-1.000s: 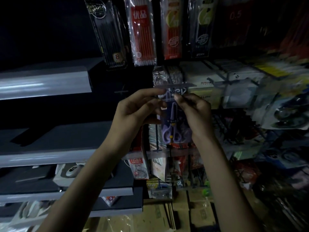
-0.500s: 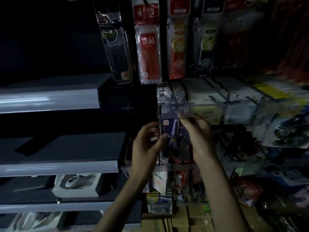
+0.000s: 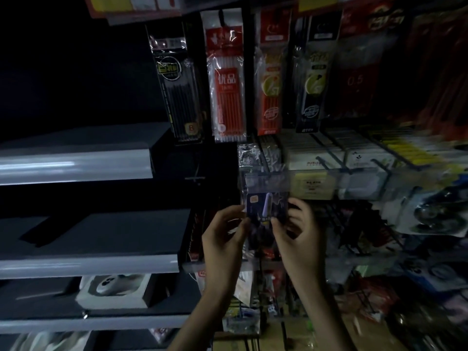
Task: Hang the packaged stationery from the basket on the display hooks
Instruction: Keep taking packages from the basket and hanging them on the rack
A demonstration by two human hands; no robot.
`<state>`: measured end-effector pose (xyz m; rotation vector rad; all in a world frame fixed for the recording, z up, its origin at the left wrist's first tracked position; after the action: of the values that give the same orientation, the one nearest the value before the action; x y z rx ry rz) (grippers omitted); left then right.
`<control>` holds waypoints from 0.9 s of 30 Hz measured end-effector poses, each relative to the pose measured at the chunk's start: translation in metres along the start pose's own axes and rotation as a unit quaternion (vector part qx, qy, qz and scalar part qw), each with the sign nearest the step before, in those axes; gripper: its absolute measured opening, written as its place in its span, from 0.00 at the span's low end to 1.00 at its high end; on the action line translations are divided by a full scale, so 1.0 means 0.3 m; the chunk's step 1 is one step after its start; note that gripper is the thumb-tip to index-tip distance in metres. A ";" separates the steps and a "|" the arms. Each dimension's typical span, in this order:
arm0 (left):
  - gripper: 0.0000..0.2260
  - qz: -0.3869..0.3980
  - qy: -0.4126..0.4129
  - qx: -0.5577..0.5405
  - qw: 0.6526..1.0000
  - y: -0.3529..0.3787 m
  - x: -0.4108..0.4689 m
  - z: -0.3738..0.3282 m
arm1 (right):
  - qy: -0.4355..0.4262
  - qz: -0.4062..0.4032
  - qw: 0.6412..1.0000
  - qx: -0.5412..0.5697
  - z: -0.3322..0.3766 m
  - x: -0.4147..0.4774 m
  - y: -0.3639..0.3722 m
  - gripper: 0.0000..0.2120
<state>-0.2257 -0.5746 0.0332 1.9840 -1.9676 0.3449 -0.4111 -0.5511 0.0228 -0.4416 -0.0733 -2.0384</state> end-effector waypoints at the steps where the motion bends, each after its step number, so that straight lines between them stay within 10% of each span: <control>1: 0.11 0.001 -0.001 -0.001 1.000 0.002 -0.010 -0.004 | -0.002 -0.005 1.000 -0.020 0.002 -0.009 0.000 0.23; 27: 0.11 -0.111 -0.015 -0.006 0.994 0.038 0.171 0.101 | -0.036 -0.069 0.982 -0.171 0.050 0.160 0.062 0.18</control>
<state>-0.2377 -0.6336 0.0261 2.1853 -1.7375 0.2486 -0.4114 -0.5968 0.0507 -0.7416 0.2127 -2.1779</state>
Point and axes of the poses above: each hand's wrist, its own x-axis towards the middle knuckle, its own y-axis out of the palm, z = x × y, the point moved 8 cm from there along x, towards the middle knuckle, and after that the axes turned 5 degrees about z, right-handed, at the moved point
